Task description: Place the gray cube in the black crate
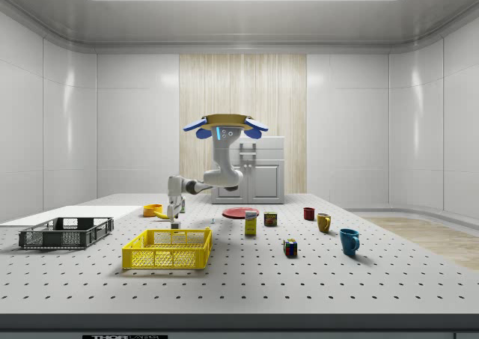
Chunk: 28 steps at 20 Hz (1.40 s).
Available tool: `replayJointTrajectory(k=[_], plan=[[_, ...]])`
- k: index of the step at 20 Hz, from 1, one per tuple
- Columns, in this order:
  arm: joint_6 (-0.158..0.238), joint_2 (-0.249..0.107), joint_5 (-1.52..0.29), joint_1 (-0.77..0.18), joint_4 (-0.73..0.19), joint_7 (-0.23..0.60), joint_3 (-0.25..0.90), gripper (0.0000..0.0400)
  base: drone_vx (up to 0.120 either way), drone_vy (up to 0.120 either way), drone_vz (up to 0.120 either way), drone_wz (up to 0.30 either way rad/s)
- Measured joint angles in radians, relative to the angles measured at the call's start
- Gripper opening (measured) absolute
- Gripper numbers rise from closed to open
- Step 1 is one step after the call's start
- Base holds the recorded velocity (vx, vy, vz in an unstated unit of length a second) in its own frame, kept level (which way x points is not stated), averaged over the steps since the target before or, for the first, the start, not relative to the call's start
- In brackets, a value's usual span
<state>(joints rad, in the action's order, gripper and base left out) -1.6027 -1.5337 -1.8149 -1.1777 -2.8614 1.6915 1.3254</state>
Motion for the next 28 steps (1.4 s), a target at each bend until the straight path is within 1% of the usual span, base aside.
replayJointTrajectory(k=[9, 18, 20, 22, 25, 28], plan=[[-0.032, -0.005, -0.076, -0.011, 0.020, -0.002, -0.081, 0.0400, 0.000, 0.000, 0.000, 0.000], [-0.044, -0.005, -0.105, -0.002, 0.030, -0.017, -0.112, 0.0400, 0.000, 0.000, 0.000, 0.000], [-0.045, -0.004, -0.108, -0.001, 0.031, -0.018, -0.115, 0.0341, 0.000, 0.000, 0.000, 0.000], [-0.044, -0.003, -0.110, -0.001, 0.031, -0.019, -0.117, 0.0305, 0.000, 0.000, 0.000, 0.000], [-0.044, -0.001, -0.112, 0.000, 0.031, -0.020, -0.118, 0.0276, 0.000, 0.000, 0.000, 0.000], [-0.042, 0.000, -0.113, 0.001, 0.032, -0.020, -0.119, 0.0263, 0.000, 0.000, 0.000, 0.000]])
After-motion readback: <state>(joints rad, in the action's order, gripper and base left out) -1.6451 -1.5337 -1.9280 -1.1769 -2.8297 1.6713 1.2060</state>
